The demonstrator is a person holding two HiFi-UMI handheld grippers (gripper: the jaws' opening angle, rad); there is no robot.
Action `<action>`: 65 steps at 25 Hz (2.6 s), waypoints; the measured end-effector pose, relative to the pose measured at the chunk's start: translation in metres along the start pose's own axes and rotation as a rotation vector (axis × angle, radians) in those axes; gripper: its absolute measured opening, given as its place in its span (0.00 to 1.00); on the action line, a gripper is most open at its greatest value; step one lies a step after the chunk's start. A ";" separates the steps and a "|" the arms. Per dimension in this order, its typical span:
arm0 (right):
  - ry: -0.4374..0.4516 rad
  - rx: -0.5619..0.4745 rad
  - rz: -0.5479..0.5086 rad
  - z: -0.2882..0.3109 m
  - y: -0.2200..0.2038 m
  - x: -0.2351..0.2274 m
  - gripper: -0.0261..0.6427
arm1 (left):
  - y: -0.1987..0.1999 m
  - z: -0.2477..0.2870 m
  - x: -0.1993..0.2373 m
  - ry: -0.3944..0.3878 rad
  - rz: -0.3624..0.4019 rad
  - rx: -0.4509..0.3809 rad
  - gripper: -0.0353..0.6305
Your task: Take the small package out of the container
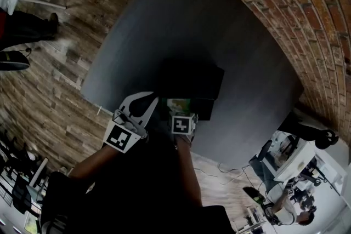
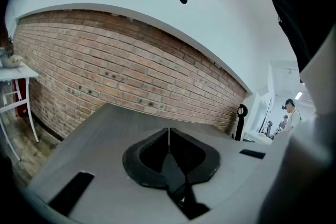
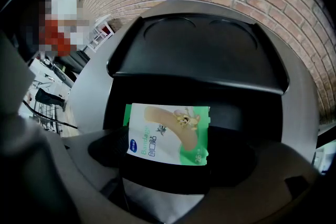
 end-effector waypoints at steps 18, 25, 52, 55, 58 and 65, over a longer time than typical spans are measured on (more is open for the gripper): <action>-0.018 -0.076 -0.020 -0.023 -0.002 0.002 0.70 | 0.005 -0.018 -0.017 -0.002 0.017 -0.029 0.11; -0.042 -0.148 -0.041 -0.039 0.002 0.002 0.70 | 0.013 -0.027 -0.026 -0.007 0.033 -0.048 0.11; -0.066 -0.546 0.029 -0.126 0.013 0.007 0.70 | 0.059 -0.066 -0.066 -0.046 0.165 -0.145 0.11; -0.084 -0.609 0.025 -0.142 0.020 0.005 0.70 | 0.065 -0.069 -0.070 -0.061 0.167 -0.169 0.11; -0.105 -0.669 0.022 -0.159 0.025 0.003 0.70 | 0.065 -0.072 -0.070 -0.064 0.184 -0.160 0.11; -0.115 -0.887 0.027 -0.219 0.034 0.008 0.70 | 0.071 -0.081 -0.080 -0.070 0.192 -0.183 0.11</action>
Point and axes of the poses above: the fingertips, and each gripper's own axes: z forward along the fingers, x to its left, y out of its top, the point moved 3 cm from there along -z, backward along the fingers, and after that the axes turned 2 degrees about -z, right-handed, at the moved point
